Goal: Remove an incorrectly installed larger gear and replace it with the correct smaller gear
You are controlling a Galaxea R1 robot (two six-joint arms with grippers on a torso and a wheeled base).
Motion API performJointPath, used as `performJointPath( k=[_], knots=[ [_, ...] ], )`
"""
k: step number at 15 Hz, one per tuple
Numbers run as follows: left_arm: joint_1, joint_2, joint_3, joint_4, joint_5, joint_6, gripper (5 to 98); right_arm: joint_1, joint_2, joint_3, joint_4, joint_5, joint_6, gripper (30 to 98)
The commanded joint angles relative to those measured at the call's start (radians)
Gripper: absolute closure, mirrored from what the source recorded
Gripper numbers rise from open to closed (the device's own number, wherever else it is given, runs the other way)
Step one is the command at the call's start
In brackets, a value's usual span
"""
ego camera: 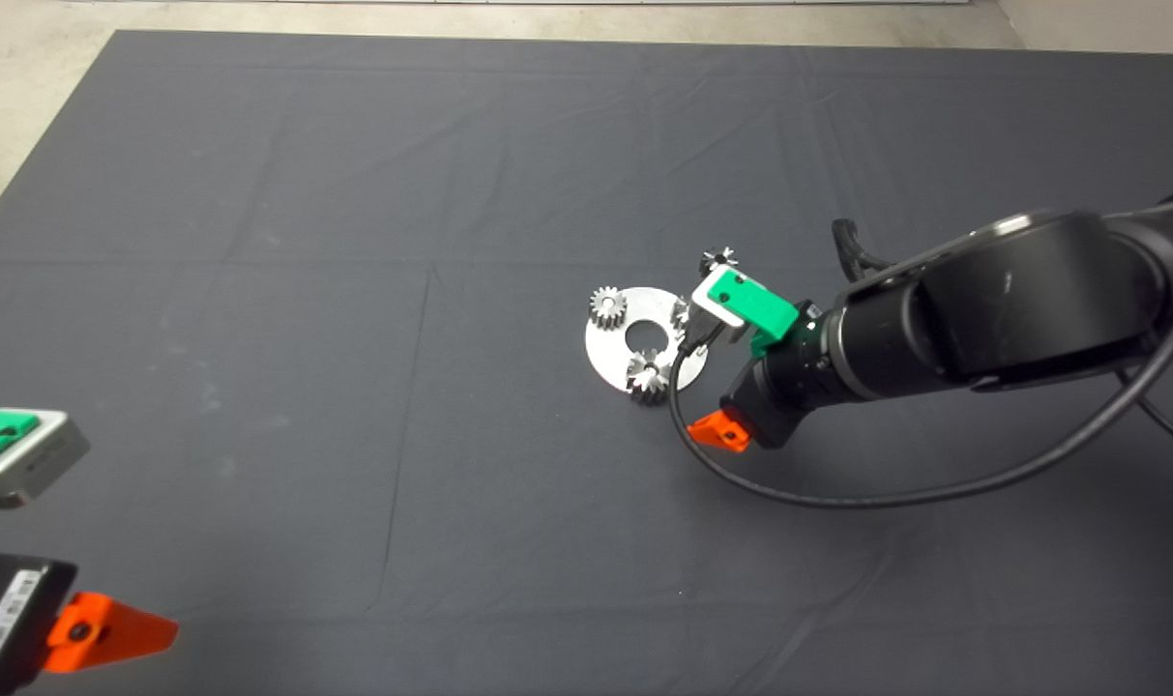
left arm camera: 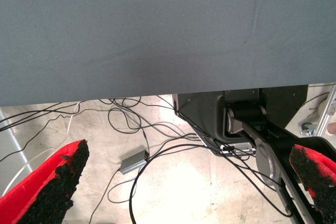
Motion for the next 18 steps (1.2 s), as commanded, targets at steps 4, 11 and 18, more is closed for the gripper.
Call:
performJointPath(
  k=[4,11,18],
  knots=[
    [-0.007,0.046,0.016,-0.020,0.033,-0.001,5.5,-0.014,0.048,-0.066,-0.115,0.009,-0.078,31.7],
    [-0.007,0.039,0.016,-0.020,0.034,-0.009,5.5,-0.047,0.083,-0.149,-0.118,0.014,-0.077,31.7],
    [-0.007,0.033,0.018,-0.020,0.033,-0.013,5.5,-0.102,0.106,-0.192,-0.118,0.092,-0.070,31.7]
  ],
)
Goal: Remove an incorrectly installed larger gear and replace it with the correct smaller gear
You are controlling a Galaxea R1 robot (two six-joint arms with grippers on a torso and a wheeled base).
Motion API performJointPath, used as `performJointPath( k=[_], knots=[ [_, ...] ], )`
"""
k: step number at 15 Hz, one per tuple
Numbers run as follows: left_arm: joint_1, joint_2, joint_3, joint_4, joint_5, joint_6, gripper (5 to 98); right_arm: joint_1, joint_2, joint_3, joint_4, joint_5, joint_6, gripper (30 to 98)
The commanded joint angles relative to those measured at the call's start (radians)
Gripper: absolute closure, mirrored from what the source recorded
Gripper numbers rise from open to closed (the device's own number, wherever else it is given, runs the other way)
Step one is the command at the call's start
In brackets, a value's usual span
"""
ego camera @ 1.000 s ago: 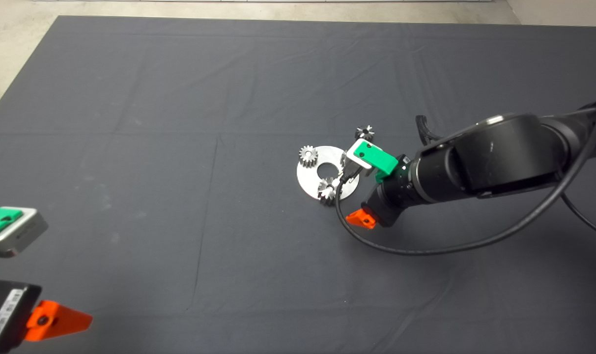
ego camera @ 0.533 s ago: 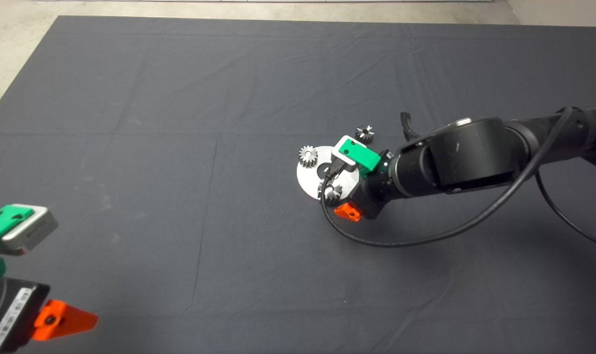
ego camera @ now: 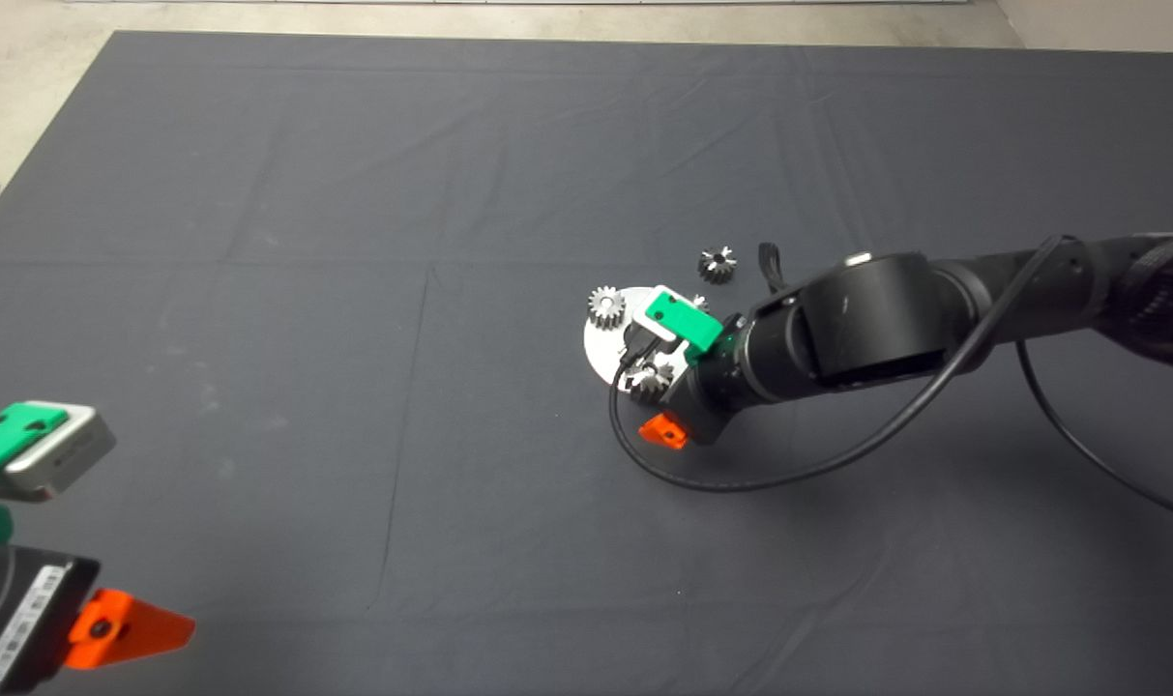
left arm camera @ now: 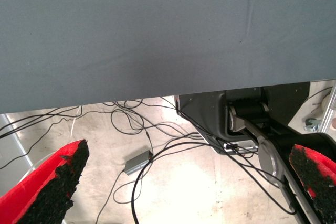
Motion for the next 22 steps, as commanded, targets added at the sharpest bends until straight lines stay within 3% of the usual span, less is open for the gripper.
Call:
performJointPath(
  k=[1,11,22],
  knots=[
    [-0.007,-0.007,0.018,-0.019,0.033,-0.006,5.5,0.012,0.006,-0.035,-0.026,0.052,0.005,31.7],
    [-0.007,-0.027,0.018,-0.019,0.033,-0.008,5.5,-0.011,0.093,-0.147,-0.101,0.053,0.008,31.7],
    [-0.007,-0.027,0.018,-0.019,0.033,-0.008,5.5,-0.010,0.067,-0.141,-0.103,0.047,0.014,31.7]
  ],
)
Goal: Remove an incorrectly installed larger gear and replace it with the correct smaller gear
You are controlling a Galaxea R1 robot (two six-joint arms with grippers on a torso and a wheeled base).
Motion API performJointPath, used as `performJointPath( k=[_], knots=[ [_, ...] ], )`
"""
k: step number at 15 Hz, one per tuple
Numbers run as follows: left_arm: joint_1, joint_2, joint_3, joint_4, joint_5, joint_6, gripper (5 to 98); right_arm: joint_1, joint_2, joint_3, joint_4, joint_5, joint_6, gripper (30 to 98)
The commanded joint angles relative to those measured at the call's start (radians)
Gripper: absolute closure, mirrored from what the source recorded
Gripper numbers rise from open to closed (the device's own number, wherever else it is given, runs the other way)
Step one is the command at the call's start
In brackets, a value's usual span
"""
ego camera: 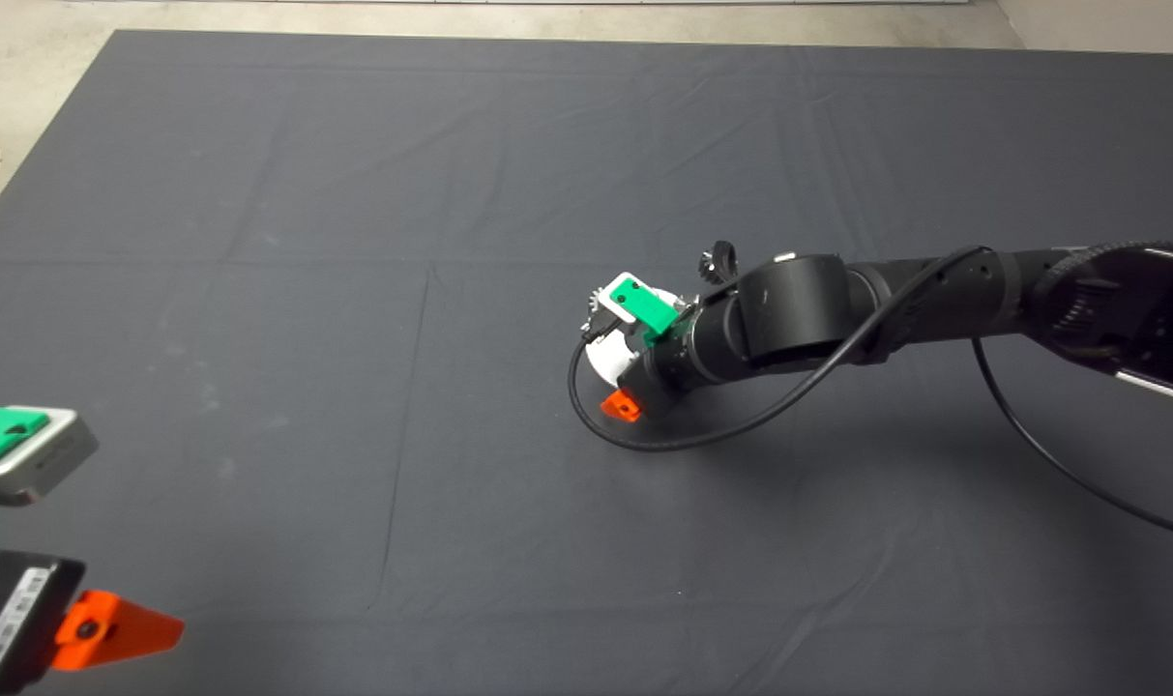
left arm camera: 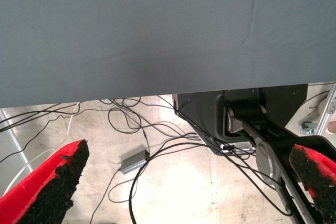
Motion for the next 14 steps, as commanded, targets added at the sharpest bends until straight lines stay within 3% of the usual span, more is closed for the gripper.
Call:
performJointPath(
  k=[1,5,7,9,11,14],
  knots=[
    [-0.007,-0.001,0.018,-0.018,0.033,-0.005,5.5,0.013,-0.003,0.009,-0.025,-0.002,0.015,31.7],
    [-0.007,-0.001,0.018,-0.018,0.033,-0.005,5.5,0.013,-0.005,0.013,-0.025,-0.006,0.021,32.1],
    [-0.007,-0.002,0.018,-0.018,0.033,-0.005,5.5,0.007,-0.005,0.013,-0.025,-0.006,0.021,37.5],
    [-0.007,-0.002,0.018,-0.018,0.033,-0.005,5.5,0.007,-0.005,0.014,-0.024,-0.010,0.021,37.7],
    [-0.007,-0.002,0.018,-0.018,0.033,-0.005,5.5,0.003,-0.005,0.016,-0.024,-0.024,0.021,43.1],
    [-0.007,-0.002,0.018,-0.018,0.034,-0.005,5.5,0.003,-0.013,0.023,-0.025,-0.041,0.019,43.7]
  ],
)
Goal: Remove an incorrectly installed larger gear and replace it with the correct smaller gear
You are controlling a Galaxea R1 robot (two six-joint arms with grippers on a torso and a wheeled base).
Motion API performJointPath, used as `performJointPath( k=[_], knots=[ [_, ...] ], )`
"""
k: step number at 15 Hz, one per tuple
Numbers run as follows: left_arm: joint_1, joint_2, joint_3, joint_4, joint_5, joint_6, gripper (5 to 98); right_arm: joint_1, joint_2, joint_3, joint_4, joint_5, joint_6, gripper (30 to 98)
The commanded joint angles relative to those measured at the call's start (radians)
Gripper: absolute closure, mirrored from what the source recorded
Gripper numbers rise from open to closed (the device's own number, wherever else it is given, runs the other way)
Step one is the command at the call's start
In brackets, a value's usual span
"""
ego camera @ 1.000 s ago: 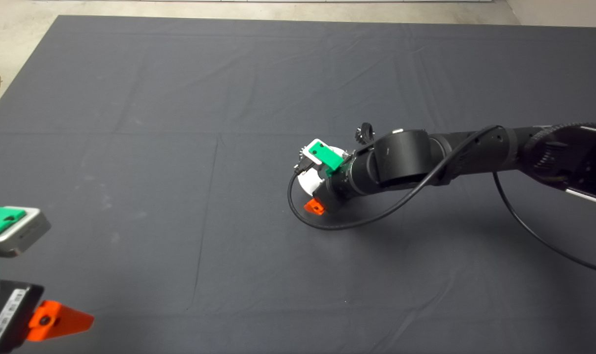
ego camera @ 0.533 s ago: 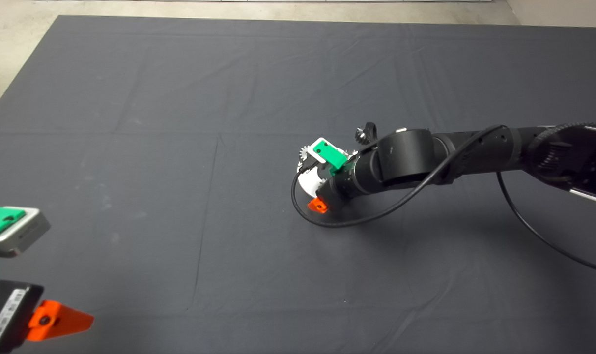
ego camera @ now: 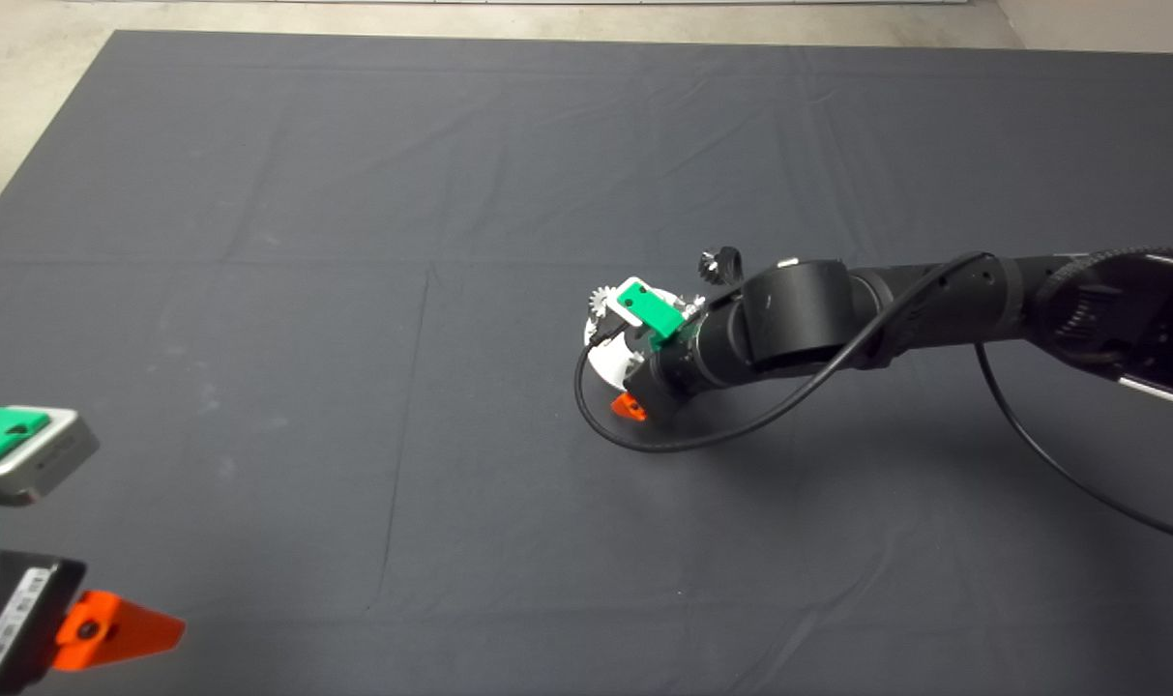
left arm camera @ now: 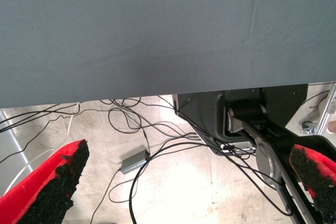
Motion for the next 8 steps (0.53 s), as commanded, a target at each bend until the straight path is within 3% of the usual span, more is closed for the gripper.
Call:
performJointPath(
  k=[1,4,8],
  knots=[
    [-0.007,-0.002,0.018,-0.018,0.035,-0.005,5.5,0.015,-0.009,0.019,-0.025,-0.010,0.004,47.1],
    [-0.007,-0.002,0.018,-0.019,0.035,-0.005,5.5,0.014,-0.008,0.017,-0.025,-0.009,0.003,47.3],
    [-0.007,-0.002,0.018,-0.019,0.033,-0.004,5.5,0.014,-0.008,0.019,-0.025,-0.009,0.006,56.4]
  ],
)
